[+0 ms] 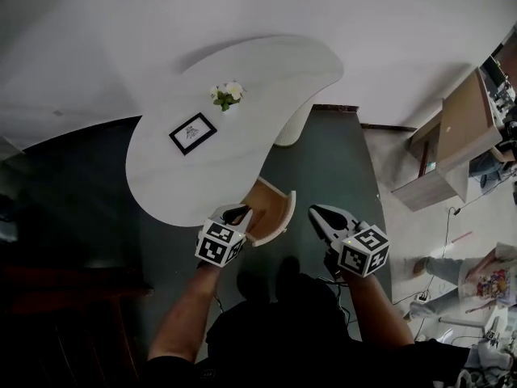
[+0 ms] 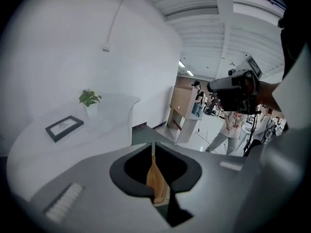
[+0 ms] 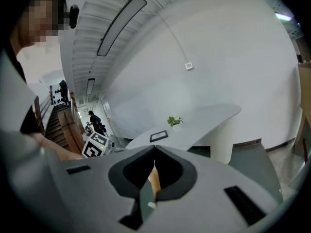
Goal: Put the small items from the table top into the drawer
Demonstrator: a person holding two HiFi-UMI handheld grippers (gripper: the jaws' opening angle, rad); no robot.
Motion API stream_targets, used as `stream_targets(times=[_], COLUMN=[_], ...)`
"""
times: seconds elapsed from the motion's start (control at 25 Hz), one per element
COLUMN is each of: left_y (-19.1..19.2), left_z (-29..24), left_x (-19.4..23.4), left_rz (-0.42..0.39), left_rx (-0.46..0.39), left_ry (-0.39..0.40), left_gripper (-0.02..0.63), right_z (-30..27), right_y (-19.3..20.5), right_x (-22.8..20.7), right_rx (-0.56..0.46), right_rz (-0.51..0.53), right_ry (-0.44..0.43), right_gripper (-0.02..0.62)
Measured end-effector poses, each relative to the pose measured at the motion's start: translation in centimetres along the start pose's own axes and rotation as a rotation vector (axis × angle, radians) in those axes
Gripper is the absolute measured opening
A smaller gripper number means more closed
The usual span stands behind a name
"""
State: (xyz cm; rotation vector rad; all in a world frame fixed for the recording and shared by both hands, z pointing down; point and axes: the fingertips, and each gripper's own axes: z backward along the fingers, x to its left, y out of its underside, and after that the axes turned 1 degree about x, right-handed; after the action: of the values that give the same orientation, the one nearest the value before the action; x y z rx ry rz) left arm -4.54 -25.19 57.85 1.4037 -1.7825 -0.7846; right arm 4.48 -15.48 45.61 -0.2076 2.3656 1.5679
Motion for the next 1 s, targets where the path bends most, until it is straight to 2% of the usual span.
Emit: stream_targets(times=[0.08, 0.24, 0.36, 0.52, 0.68, 0.84, 1.0], left_y=[-1.1, -3.0, -3.9, -5.6, -8.7, -12.5, -15.8], left_z=[1.3, 3.7, 4.9, 6.2, 7.4, 8.1, 8.6], left_x=[0.7, 1.6, 2.3, 2.7, 2.4, 1.1, -1.2], left_rz=[0.009, 0.032, 0.088, 0.152, 0.138, 0.094, 0.078], left_rx=[-0.039, -0.115, -0.144, -0.169, -0.216, -0.297, -0.382], left_ry=[-0.014, -0.074, -0.133, -0.258, -0.358, -0.366, -0.301], left_gripper=[0.013, 0.011, 0.011, 0.011, 0.01, 0.009, 0.009], right_z=[0.2, 0.1, 0.3, 1.7, 3.7, 6.1, 7.5], right_y=[-0.8, -2.4, -4.5, -6.6, -8.9, -11.5, -12.4], right_x=[0.3, 0.6, 0.5, -1.2, -2.3, -2.4, -3.6], right_rx=[-0.02, -0.056, -0.119, -0.142, -0.208, -0.281, -0.304], right_rz=[0.011, 0.057, 0.091, 0.097, 0.154, 0.204, 0.205], right_ry=[-0.014, -0.048, -0.066, -0.09, -0.091, -0.112, -0.108], right_gripper=[0.012, 0.011, 0.011, 0.011, 0.011, 0.011, 0.011])
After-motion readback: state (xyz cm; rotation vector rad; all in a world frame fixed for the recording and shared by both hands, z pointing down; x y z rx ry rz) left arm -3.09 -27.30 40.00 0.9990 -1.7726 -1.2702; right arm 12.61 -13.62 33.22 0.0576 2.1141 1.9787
